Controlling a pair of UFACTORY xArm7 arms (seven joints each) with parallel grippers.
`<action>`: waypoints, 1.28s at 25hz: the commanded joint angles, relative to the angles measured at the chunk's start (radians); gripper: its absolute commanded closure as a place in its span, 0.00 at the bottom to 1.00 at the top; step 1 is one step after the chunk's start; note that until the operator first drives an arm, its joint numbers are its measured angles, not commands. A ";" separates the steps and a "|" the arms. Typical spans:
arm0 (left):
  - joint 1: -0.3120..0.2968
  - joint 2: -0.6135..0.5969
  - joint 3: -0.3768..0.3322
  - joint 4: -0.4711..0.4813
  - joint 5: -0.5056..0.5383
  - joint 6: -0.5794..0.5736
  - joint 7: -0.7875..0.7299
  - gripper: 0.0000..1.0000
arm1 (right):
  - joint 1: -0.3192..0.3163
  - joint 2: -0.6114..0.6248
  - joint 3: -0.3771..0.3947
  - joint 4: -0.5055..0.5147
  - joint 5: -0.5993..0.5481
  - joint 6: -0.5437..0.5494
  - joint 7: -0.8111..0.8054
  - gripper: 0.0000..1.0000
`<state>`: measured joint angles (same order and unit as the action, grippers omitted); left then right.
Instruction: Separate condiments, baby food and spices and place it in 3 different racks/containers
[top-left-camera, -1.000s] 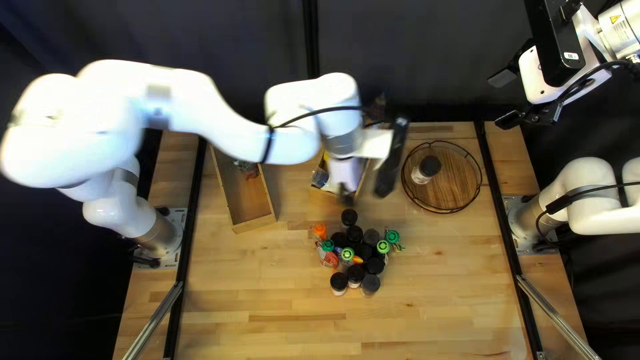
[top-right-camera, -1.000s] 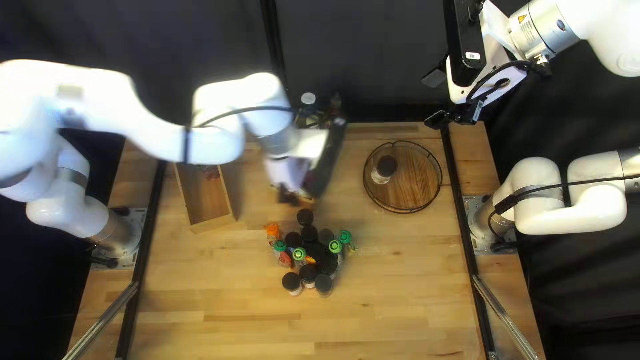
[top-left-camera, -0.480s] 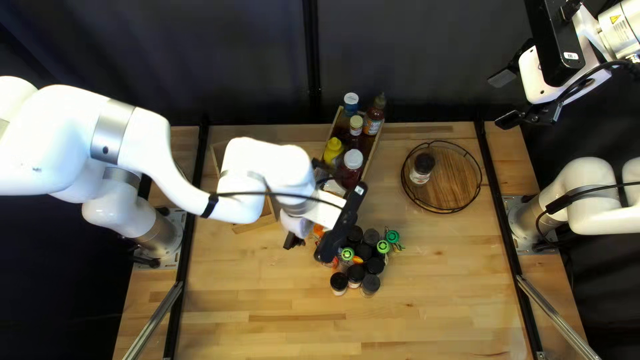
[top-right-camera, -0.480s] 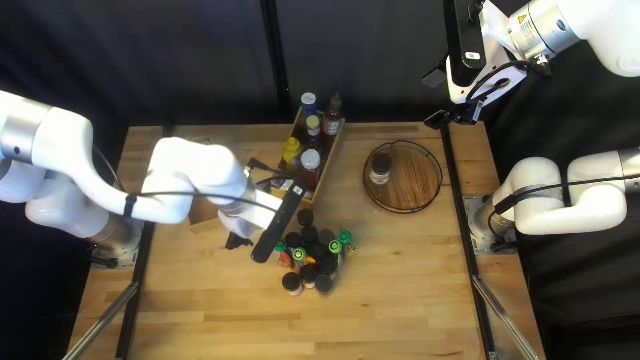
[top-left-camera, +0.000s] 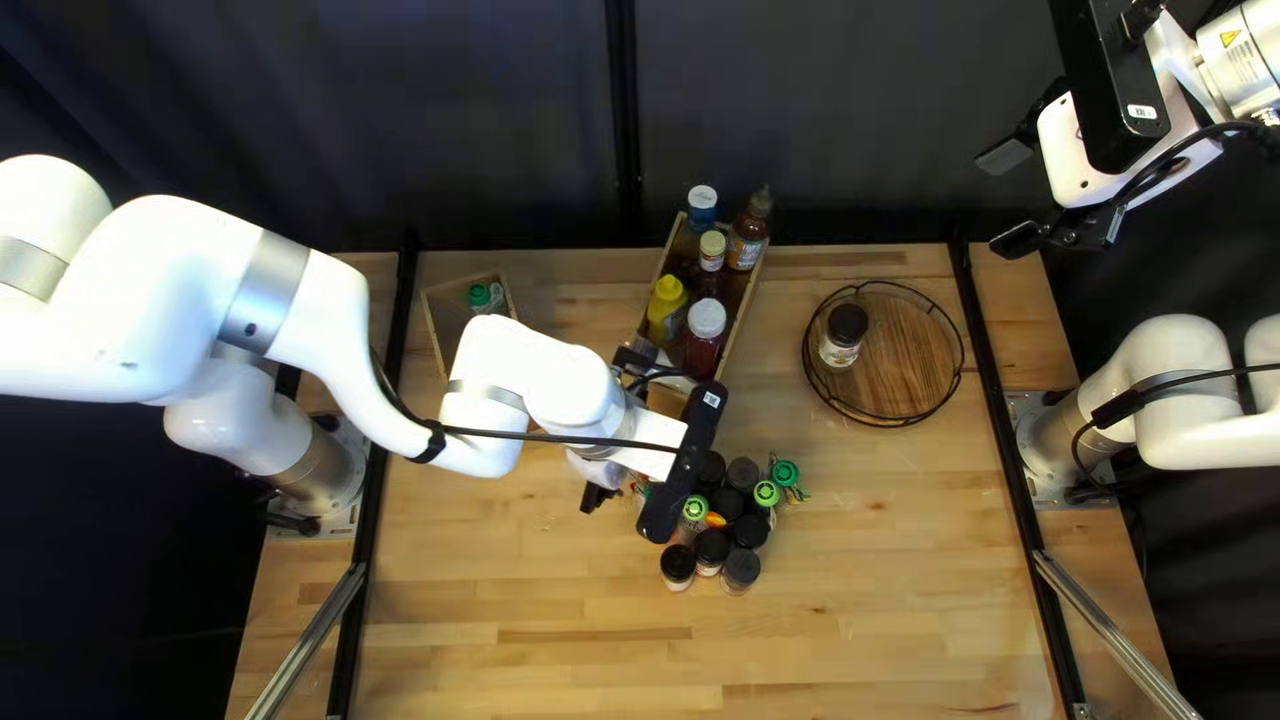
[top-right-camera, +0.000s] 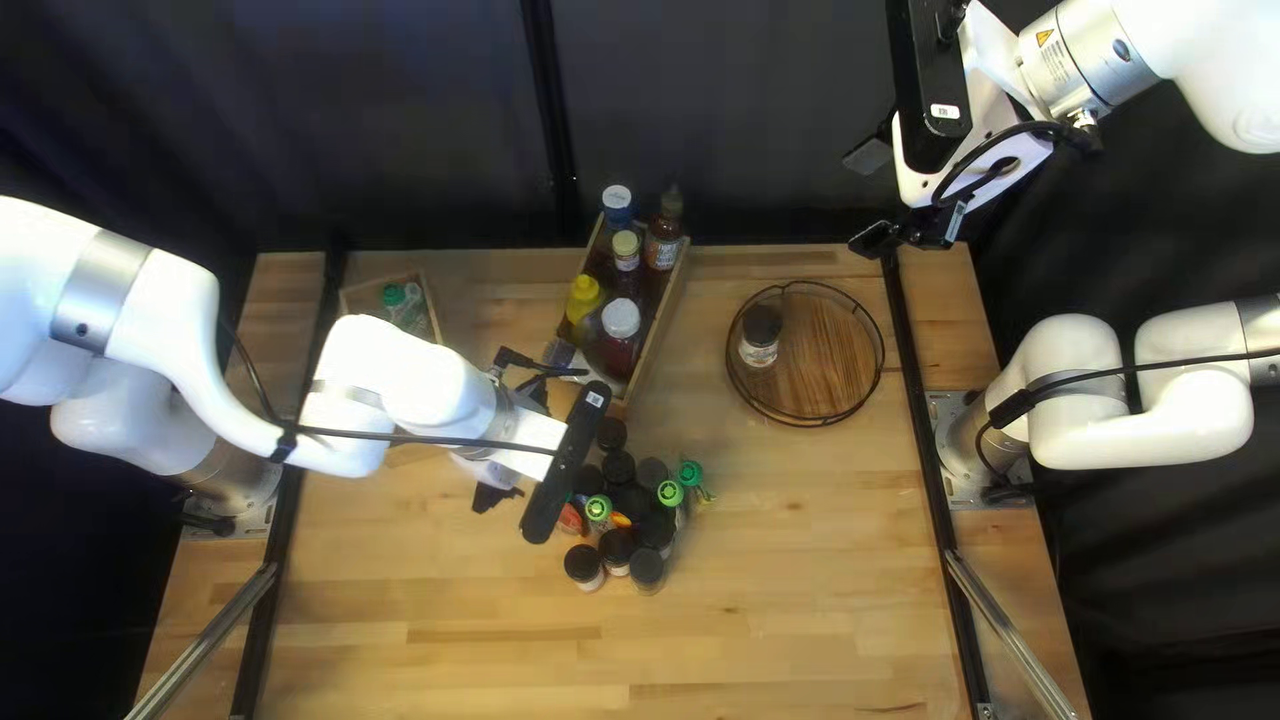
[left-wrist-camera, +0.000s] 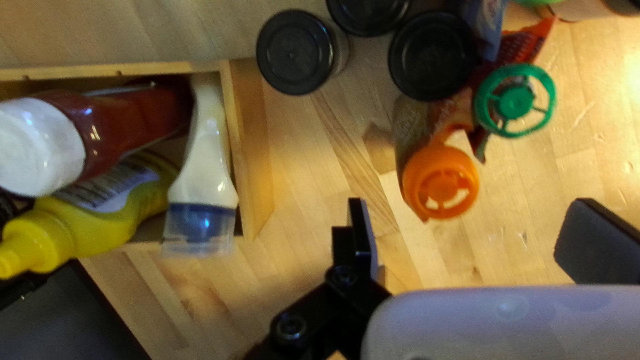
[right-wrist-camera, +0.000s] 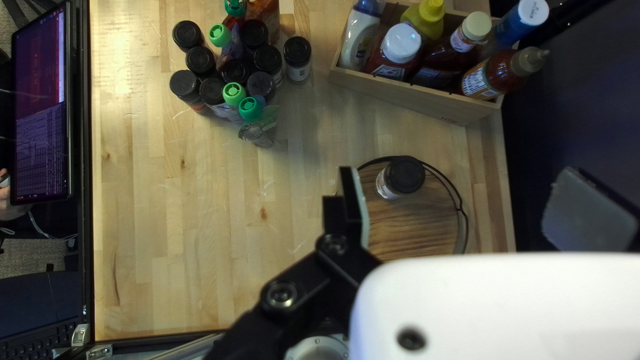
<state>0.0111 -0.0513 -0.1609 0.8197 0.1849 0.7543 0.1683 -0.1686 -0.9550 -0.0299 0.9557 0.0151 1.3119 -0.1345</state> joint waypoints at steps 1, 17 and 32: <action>0.005 0.024 0.006 0.012 -0.006 -0.007 0.018 0.01 | 0.000 0.000 0.000 0.000 0.000 0.000 0.000 0.00; -0.020 -0.236 0.014 -0.035 -0.126 0.219 0.102 1.00 | 0.000 0.000 0.000 0.000 0.000 0.000 0.000 0.00; 0.049 -0.729 0.077 -0.243 -0.062 0.511 0.088 1.00 | 0.000 0.000 0.000 0.000 0.000 0.000 0.000 0.00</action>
<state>0.0366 -0.7290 -0.1090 0.6155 0.0991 1.2472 0.2458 -0.1686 -0.9551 -0.0298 0.9557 0.0151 1.3119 -0.1345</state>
